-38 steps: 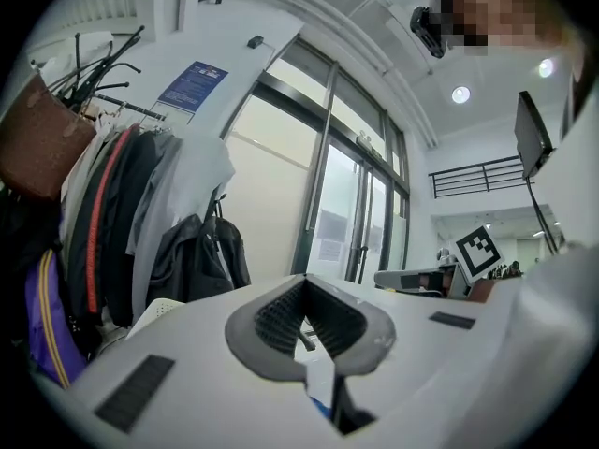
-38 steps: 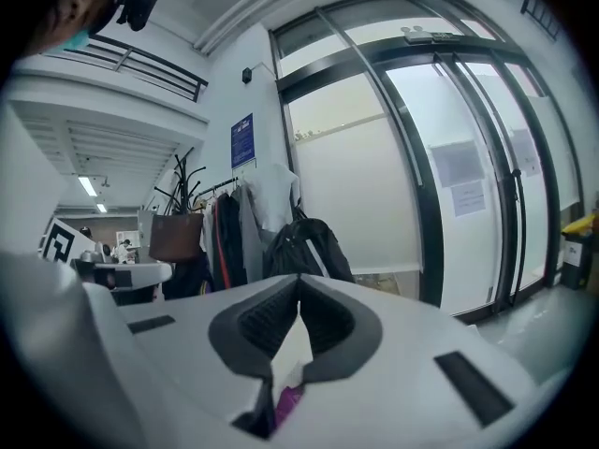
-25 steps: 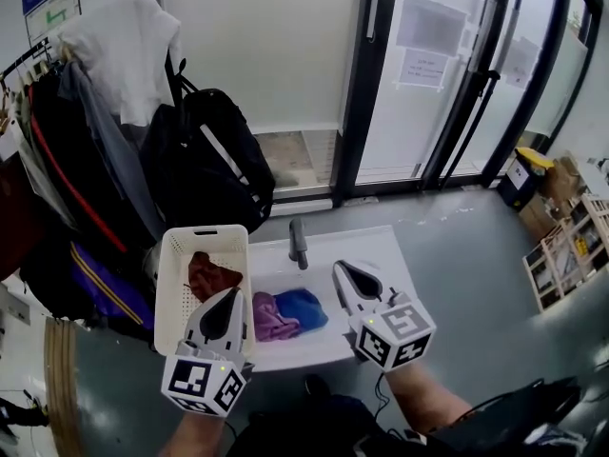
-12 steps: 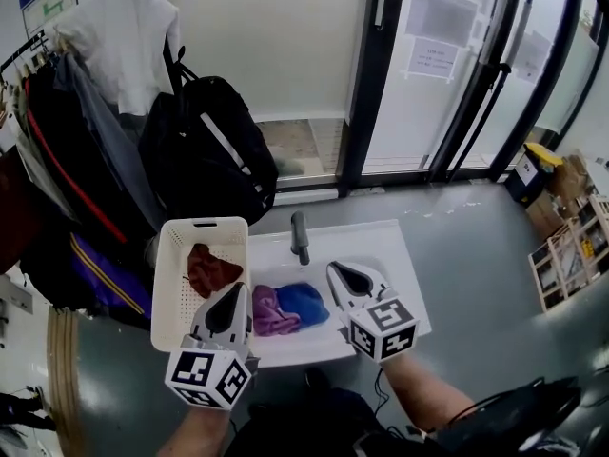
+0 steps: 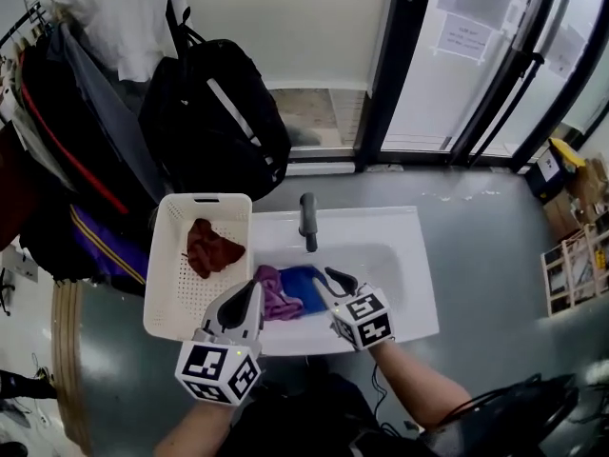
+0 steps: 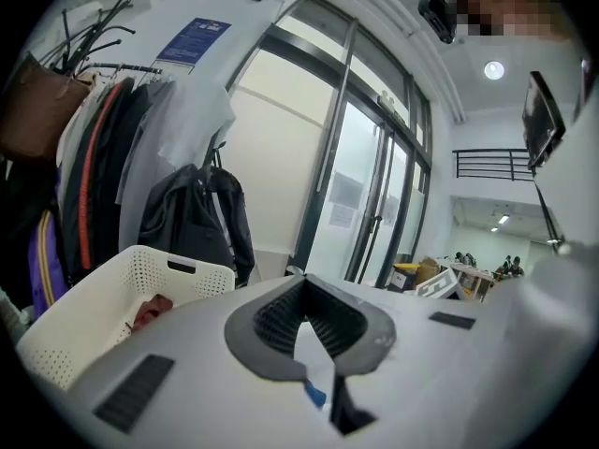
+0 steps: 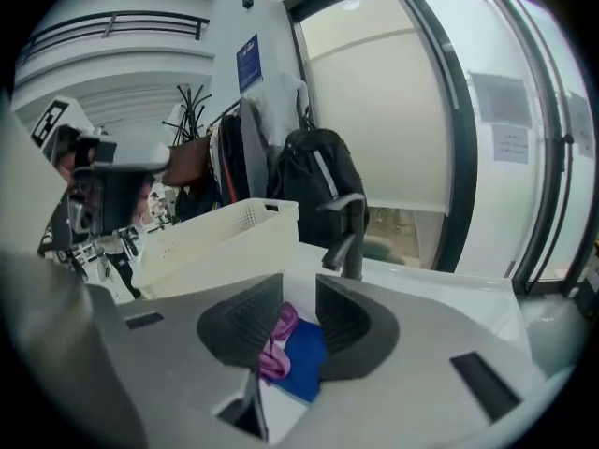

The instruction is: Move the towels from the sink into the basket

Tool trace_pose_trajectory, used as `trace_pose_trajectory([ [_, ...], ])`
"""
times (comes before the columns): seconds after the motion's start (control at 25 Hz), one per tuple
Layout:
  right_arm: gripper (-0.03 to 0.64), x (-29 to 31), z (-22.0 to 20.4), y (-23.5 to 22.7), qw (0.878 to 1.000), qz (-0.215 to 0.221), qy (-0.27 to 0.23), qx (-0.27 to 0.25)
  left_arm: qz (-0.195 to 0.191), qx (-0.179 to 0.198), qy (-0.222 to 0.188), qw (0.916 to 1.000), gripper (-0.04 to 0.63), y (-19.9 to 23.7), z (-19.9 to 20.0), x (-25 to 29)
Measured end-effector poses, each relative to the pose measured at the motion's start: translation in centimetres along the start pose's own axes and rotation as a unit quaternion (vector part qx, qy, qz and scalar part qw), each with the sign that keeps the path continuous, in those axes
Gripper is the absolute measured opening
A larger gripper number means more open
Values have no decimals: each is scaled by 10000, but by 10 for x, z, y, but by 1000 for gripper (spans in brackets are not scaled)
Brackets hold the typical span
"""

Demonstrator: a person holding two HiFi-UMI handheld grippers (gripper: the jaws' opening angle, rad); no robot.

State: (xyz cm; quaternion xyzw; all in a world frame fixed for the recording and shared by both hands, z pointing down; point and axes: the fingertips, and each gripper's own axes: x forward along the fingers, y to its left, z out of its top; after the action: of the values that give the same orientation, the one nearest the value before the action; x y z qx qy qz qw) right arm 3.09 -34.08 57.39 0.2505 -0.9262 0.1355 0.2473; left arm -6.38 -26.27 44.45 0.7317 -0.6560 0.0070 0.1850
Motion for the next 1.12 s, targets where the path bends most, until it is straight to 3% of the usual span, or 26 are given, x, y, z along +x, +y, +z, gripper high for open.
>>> trace_pose_trajectory([
  [0.4, 197, 76, -97, -10, 9898, 577, 1192, -517, 195, 3, 432, 9989, 3, -4, -32, 29],
  [0.8, 285, 116, -161, -20, 9745, 962, 1961, -520, 554, -219, 749, 9954, 3, -6, -59, 39],
  [1.12, 290, 142, -190, -28, 9664, 1122, 2240, -567, 695, -223, 906, 9932, 3, -7, -71, 36],
])
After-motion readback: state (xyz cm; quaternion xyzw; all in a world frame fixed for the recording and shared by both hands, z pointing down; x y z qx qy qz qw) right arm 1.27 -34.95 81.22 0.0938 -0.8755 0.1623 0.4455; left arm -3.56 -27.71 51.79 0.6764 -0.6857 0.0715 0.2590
